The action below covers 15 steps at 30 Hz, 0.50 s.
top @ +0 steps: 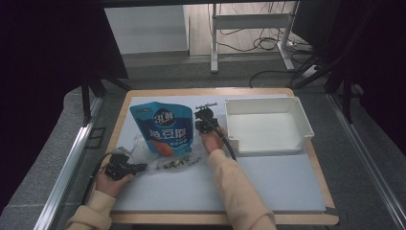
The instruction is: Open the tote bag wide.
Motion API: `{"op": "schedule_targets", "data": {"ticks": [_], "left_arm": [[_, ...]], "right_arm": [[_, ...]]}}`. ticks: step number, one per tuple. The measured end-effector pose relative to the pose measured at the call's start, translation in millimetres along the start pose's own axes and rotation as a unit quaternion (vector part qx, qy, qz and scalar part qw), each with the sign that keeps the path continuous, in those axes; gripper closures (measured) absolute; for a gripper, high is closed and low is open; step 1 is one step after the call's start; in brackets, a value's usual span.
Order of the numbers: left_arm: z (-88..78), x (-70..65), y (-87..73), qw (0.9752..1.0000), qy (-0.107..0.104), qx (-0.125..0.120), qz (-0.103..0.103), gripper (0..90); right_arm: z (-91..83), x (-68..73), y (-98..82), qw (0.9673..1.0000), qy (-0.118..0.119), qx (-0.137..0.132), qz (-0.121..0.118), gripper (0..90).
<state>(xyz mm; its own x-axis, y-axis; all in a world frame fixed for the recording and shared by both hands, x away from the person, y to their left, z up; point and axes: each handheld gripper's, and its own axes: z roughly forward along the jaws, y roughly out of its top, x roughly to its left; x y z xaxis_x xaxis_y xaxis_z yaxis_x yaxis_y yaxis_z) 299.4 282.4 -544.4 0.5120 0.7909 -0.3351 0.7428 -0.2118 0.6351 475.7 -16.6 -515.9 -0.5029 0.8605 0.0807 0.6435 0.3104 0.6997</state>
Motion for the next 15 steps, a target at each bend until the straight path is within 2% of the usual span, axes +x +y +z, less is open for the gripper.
{"op": "schedule_targets", "data": {"ticks": [5, 8, 15], "left_arm": [[-7.1, 1.1, 3.1, 0.9998, 0.001, -0.021, -0.003, 89.9], [-9.5, 1.0, 4.0, 0.9996, 0.001, -0.029, -0.004, 89.6], [-20.0, -1.5, 7.6, 0.9983, 0.002, -0.058, 0.002, 89.7]], "right_arm": [[-17.5, 6.8, 3.7, 0.9997, 0.011, -0.018, -0.013, 86.1], [-28.7, 11.9, 4.6, 0.9990, 0.013, -0.031, -0.030, 87.8], [-53.9, 6.9, 3.3, 0.9976, 0.027, -0.057, -0.027, 88.5]]}}
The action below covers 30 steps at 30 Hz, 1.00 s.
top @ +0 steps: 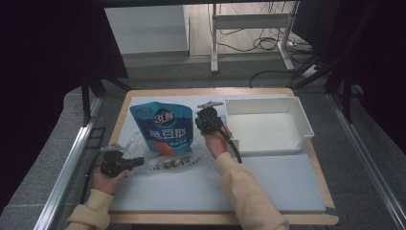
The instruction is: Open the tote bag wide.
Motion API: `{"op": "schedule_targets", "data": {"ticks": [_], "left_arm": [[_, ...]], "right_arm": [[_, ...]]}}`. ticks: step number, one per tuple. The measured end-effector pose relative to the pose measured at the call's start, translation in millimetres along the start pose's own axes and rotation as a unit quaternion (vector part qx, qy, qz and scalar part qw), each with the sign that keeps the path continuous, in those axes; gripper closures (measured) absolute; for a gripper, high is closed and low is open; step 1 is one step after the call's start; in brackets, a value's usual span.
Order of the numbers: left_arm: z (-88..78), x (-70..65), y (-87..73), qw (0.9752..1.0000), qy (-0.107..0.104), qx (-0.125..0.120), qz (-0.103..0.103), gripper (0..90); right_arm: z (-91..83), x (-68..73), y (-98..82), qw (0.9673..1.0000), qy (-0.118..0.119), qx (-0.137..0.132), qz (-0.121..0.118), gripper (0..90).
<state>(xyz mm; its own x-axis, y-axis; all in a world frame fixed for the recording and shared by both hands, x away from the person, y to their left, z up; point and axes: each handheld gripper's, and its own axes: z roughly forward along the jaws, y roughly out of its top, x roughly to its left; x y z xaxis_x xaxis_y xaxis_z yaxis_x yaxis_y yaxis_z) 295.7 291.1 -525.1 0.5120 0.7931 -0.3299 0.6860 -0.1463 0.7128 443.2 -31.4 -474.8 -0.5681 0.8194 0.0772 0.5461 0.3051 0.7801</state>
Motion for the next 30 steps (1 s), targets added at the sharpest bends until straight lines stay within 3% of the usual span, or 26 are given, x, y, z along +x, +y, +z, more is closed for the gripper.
{"op": "schedule_targets", "data": {"ticks": [7, 16, 25, 30], "left_arm": [[-19.8, -8.3, 8.6, 0.9992, 0.003, -0.040, 0.008, 89.6], [-35.9, -12.1, 25.8, 0.9974, 0.007, -0.071, 0.011, 89.5], [-49.1, -19.0, 46.1, 0.9953, 0.004, -0.095, 0.017, 89.2], [-54.6, -24.1, 47.6, 0.9944, 0.003, -0.103, 0.023, 88.8]], "right_arm": [[-32.5, -6.3, -1.6, 0.9995, 0.020, -0.025, -0.007, 88.6], [-68.6, 0.8, -17.5, 0.9969, 0.055, -0.035, -0.044, 88.6], [-75.1, 18.4, -31.2, 0.9933, 0.086, -0.016, -0.075, 88.6], [-73.4, 20.7, -35.4, 0.9925, 0.095, -0.009, -0.076, 88.6]]}}
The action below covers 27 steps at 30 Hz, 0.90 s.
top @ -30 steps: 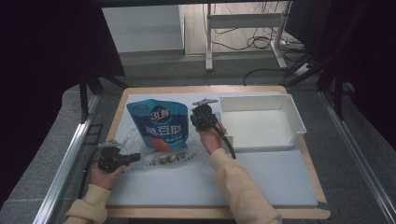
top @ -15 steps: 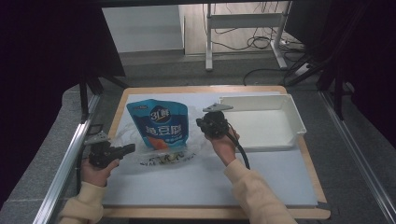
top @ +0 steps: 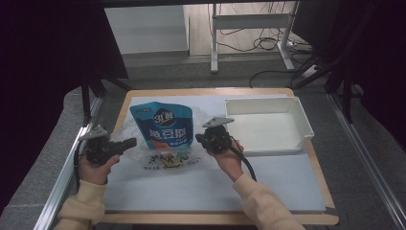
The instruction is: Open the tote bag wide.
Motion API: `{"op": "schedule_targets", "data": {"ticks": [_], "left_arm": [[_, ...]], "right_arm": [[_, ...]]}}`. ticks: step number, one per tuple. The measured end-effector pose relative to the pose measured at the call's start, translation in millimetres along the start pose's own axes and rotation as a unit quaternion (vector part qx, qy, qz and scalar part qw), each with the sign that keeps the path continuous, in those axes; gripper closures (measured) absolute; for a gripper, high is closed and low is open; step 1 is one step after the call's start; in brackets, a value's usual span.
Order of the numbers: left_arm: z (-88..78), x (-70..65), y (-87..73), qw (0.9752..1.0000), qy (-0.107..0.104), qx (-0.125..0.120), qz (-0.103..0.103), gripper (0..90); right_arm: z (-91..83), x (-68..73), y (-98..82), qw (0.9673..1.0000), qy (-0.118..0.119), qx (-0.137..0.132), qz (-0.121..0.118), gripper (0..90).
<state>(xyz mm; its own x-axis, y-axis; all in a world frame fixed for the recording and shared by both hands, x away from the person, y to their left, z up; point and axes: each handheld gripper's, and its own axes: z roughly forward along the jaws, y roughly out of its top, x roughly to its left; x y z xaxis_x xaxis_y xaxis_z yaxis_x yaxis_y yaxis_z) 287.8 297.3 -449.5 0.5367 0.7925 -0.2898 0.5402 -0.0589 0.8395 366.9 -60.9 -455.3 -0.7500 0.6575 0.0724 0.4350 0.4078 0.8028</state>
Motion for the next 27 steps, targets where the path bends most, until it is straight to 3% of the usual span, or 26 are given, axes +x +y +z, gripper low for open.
{"op": "schedule_targets", "data": {"ticks": [5, 16, 20, 27], "left_arm": [[0.3, -3.5, -0.8, 1.0000, -0.005, -0.006, -0.001, 87.8], [7.6, -2.1, 7.6, 0.9999, 0.004, -0.015, -0.004, 89.2], [16.4, 6.4, 14.6, 0.9999, 0.007, -0.002, -0.012, 88.4], [33.9, 32.1, 23.6, 0.9986, 0.010, 0.014, -0.049, 88.0]], "right_arm": [[4.5, 3.6, -2.9, 0.9999, 0.012, 0.009, -0.003, 88.7], [22.6, 19.2, -14.3, 0.9983, 0.033, 0.045, -0.018, 88.7], [27.3, 22.1, -20.0, 0.9976, 0.037, 0.054, -0.021, 88.7], [43.3, 25.8, -34.2, 0.9950, 0.045, 0.086, -0.024, 88.7]]}}
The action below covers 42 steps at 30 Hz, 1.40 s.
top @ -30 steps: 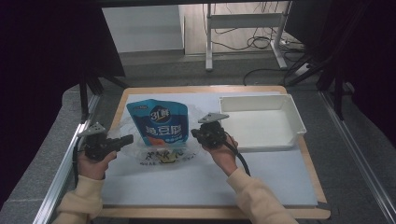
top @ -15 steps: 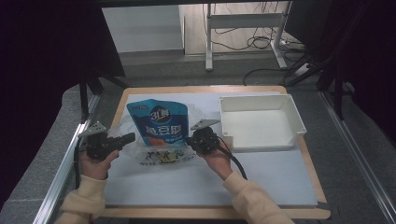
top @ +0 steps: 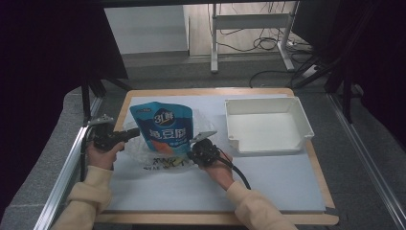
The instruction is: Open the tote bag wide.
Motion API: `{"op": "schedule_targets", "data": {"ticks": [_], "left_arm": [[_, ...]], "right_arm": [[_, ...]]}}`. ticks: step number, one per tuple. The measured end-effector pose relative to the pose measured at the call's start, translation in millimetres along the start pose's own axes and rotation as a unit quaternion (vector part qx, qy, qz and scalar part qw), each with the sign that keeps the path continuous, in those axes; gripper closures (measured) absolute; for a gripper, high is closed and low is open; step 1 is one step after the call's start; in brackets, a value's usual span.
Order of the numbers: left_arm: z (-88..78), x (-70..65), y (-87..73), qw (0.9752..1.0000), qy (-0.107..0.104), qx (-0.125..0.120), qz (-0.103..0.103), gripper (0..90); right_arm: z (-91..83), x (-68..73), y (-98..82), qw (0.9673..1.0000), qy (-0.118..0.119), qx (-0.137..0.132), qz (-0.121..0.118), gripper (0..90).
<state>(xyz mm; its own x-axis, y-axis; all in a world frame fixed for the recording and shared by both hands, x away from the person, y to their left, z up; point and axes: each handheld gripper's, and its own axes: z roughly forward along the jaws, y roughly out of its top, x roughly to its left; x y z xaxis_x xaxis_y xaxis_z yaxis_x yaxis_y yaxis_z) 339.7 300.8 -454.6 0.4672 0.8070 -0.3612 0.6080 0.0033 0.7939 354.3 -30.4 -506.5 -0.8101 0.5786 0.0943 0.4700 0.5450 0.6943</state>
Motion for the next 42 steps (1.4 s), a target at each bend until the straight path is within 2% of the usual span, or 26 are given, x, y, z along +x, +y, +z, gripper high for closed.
{"op": "schedule_targets", "data": {"ticks": [3, 5, 7, 11, 14, 16, 21, 26, 30, 33, 42], "left_arm": [[7.1, 6.2, 4.2, 0.9999, -0.004, 0.016, 0.001, 88.1], [16.9, 10.3, 5.3, 0.9992, 0.001, 0.040, 0.005, 88.1], [24.6, 14.7, 4.7, 0.9985, 0.007, 0.054, 0.004, 88.3], [41.4, 24.4, 2.6, 0.9974, 0.009, 0.071, 0.007, 88.8], [56.7, 31.8, -0.1, 0.9965, 0.004, 0.082, 0.018, 89.1], [64.5, 35.5, -1.5, 0.9957, 0.008, 0.089, 0.022, 89.3], [83.3, 48.3, -5.2, 0.9949, 0.035, 0.089, 0.029, 89.7], [97.8, 62.2, -7.6, 0.9933, 0.054, 0.100, 0.018, 89.7], [107.1, 73.4, -9.2, 0.9920, 0.060, 0.111, 0.006, 89.7], [112.2, 79.4, -10.4, 0.9919, 0.061, 0.111, -0.003, 89.7], [118.3, 83.8, -8.0, 0.9925, 0.059, 0.107, -0.012, 89.8]], "right_arm": [[5.7, 1.3, -4.8, 0.9999, 0.002, 0.010, -0.002, 88.8], [8.1, 2.1, -7.2, 0.9999, 0.005, 0.014, 0.000, 88.8], [9.0, 2.6, -9.0, 0.9999, 0.005, 0.015, -0.001, 88.8], [10.3, 3.3, -12.4, 0.9998, 0.006, 0.018, -0.003, 88.8], [12.3, 3.1, -14.7, 0.9998, 0.007, 0.021, -0.002, 88.7], [13.3, 3.3, -16.0, 0.9997, 0.010, 0.022, -0.001, 88.8], [14.3, 4.2, -20.3, 0.9995, 0.012, 0.028, -0.007, 88.8], [10.6, 5.9, -25.0, 0.9994, 0.016, 0.029, -0.007, 88.8], [7.6, 7.1, -29.3, 0.9994, 0.023, 0.025, -0.008, 88.8], [5.9, 7.8, -32.3, 0.9993, 0.028, 0.023, -0.009, 88.8], [2.2, 11.5, -38.0, 0.9991, 0.035, 0.019, -0.015, 88.8]]}}
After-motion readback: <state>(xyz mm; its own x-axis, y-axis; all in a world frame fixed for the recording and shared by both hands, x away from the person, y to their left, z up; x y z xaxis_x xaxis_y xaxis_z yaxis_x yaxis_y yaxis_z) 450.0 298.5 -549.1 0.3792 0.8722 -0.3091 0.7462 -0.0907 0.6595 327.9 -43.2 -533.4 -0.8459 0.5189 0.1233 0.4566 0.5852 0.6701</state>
